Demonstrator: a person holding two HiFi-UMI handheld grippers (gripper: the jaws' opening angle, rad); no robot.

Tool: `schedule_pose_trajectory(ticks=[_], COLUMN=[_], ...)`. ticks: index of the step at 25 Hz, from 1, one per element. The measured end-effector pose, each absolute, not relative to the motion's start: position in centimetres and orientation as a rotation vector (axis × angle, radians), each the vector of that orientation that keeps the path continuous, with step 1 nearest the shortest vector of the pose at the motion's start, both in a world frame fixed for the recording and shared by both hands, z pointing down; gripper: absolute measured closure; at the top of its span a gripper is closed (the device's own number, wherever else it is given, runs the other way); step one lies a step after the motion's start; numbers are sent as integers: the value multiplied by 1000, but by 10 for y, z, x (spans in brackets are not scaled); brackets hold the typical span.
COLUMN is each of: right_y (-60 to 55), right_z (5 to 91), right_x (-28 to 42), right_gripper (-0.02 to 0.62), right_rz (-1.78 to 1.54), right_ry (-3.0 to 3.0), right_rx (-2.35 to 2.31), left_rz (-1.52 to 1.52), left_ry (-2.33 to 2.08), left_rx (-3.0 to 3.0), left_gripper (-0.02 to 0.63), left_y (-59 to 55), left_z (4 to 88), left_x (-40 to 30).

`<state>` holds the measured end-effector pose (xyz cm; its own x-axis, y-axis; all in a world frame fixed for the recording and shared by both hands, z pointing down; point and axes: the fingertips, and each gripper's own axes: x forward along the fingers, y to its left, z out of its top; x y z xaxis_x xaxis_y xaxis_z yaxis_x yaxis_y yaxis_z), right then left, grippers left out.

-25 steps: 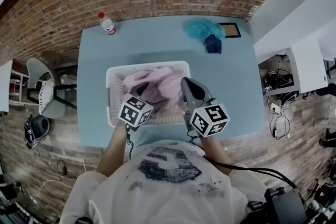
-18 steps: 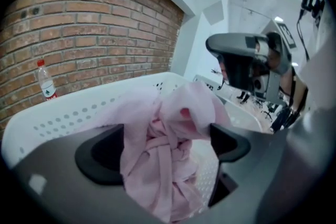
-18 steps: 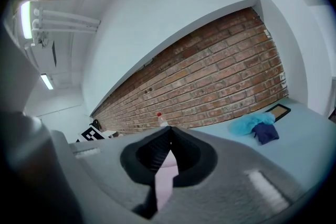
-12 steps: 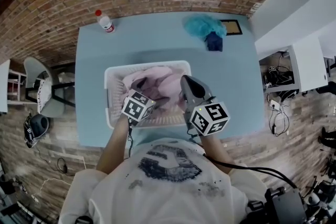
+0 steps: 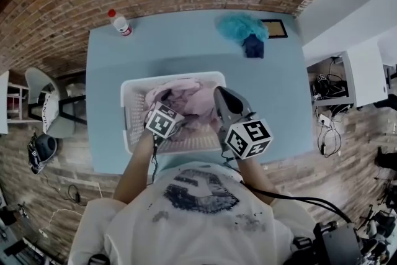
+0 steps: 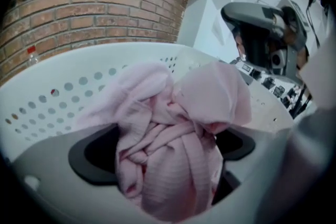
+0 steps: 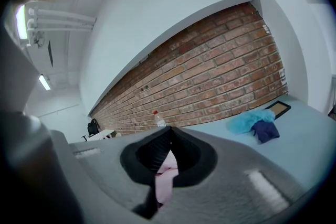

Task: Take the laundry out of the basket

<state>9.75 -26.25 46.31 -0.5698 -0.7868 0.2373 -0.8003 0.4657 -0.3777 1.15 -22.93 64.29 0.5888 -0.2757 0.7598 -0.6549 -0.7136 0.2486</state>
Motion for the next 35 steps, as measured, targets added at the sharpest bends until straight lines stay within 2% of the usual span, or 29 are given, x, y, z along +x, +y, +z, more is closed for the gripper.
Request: schedule_pose_trajectory(ticks=[18,20,31,35], right_y=[-272,-272,-265,-264], right_z=[476,475,469,468], right_x=[94,92,97,99], right_gripper=[598,598,598,598], right_rz=[756,757,750,752], right_ry=[-2649,-2650,-2646,-2647], right_rx=[1432,1428,1458,1467], left_rz=[848,852,792,800], left_ry=[-728,-720,-750,-779], left_rx=[2183,2185,2200,2215], left_gripper=[39,64,324,351], left_y=[-241,-241,-239,-240], left_z=[683,684,661,655], left_x=[16,18,15,14])
